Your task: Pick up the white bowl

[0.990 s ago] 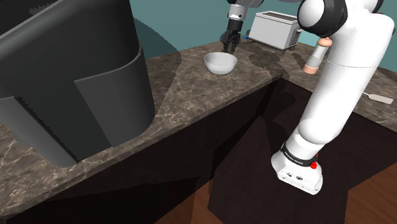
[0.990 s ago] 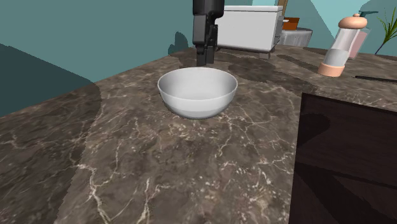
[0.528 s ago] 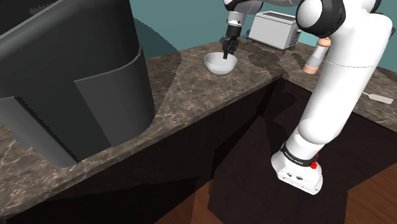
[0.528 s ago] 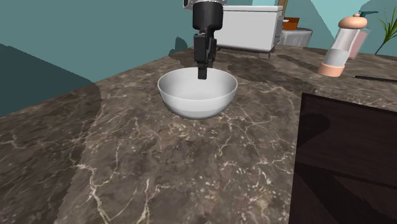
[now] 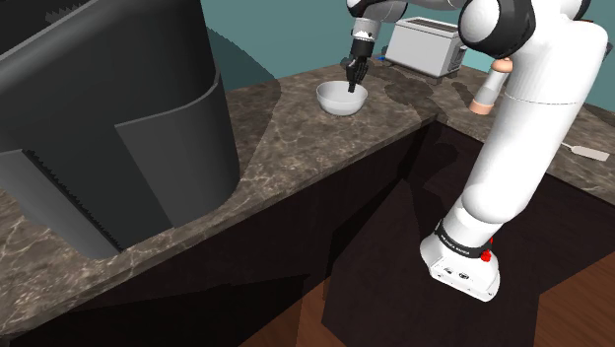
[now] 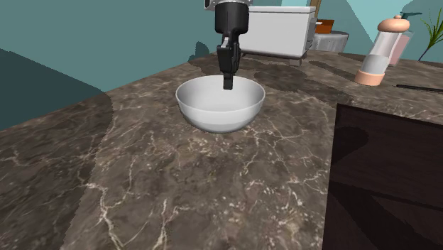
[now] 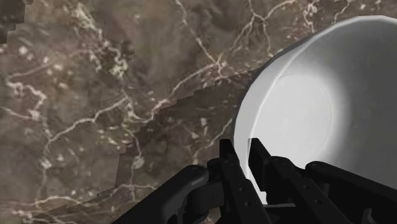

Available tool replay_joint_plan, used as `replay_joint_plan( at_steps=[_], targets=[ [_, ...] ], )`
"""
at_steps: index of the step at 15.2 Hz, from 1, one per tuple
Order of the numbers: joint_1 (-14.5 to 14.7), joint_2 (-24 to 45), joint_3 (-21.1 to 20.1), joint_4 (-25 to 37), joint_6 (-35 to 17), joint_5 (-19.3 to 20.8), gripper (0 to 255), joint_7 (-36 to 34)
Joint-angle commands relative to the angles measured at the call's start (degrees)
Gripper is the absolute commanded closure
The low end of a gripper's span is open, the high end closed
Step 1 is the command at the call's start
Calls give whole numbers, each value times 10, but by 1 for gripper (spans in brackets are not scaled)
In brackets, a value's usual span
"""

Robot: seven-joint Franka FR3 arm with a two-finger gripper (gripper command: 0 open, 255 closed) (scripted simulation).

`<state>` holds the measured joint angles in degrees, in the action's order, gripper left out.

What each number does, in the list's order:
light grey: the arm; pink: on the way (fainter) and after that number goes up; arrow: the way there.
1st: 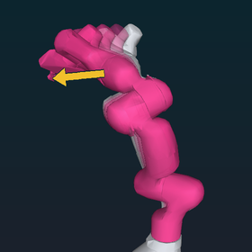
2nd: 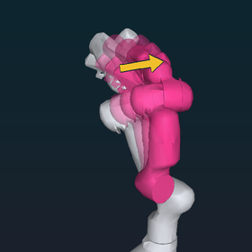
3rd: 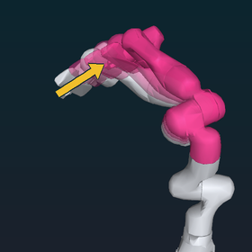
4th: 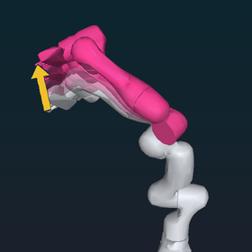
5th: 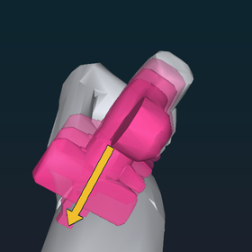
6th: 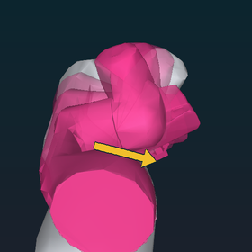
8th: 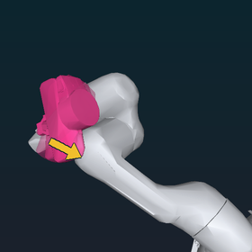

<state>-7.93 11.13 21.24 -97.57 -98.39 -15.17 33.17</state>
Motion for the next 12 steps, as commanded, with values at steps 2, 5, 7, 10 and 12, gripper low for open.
replay_joint_plan(
  at_steps=[2, 5, 7, 10, 12],
  targets=[
    [0, -1, 0, 6, 7, 1, 255, -1],
    [-1, -3, 1, 26, 29, 2, 255, -6],
    [-2, -4, 1, 40, 43, 3, 255, -8],
    [-3, -5, 2, 62, 66, 4, 255, -13],
    [-4, -4, 2, 78, 81, 4, 255, -15]
  ],
)
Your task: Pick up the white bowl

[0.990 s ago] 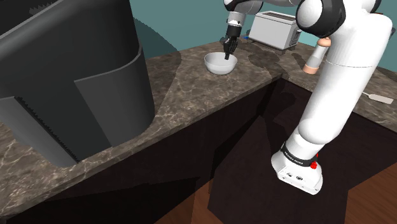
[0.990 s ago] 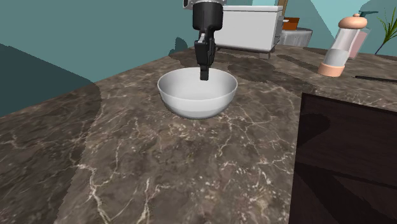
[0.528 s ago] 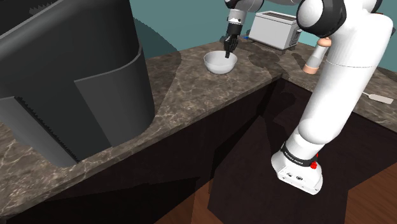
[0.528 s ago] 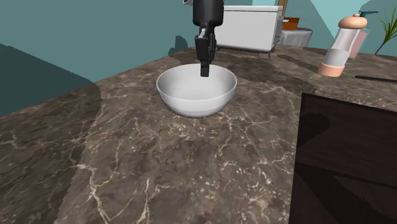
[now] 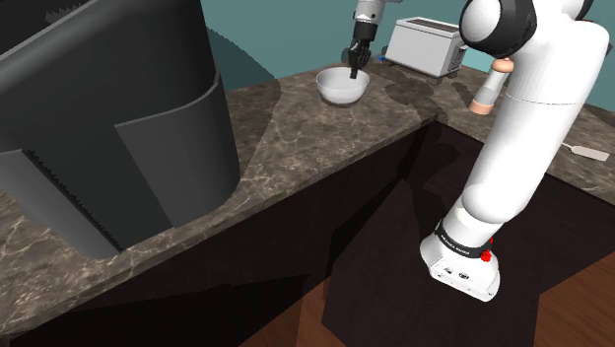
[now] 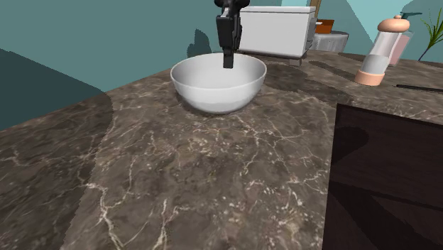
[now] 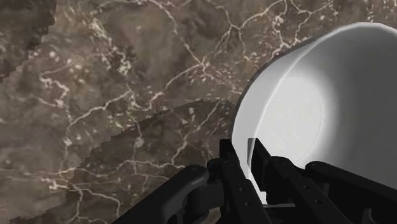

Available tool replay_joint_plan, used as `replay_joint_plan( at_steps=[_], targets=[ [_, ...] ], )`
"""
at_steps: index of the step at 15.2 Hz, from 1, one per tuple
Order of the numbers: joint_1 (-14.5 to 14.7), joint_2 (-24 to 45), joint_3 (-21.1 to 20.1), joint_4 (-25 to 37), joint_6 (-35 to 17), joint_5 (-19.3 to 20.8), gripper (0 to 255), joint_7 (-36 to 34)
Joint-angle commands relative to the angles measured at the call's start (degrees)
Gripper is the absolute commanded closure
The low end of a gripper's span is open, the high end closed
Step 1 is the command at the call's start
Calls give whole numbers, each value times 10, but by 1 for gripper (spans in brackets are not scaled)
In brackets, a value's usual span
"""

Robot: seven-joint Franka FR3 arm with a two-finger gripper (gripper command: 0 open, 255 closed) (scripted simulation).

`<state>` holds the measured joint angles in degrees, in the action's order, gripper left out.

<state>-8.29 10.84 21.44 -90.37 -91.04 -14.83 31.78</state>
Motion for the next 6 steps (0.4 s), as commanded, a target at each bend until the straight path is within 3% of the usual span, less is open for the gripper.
replay_joint_plan(
  at_steps=[1, 6],
  targets=[
    [-1, -1, 1, 15, 15, 0, 255, -3],
    [-3, 2, 1, 42, 40, 0, 255, -6]
  ],
)
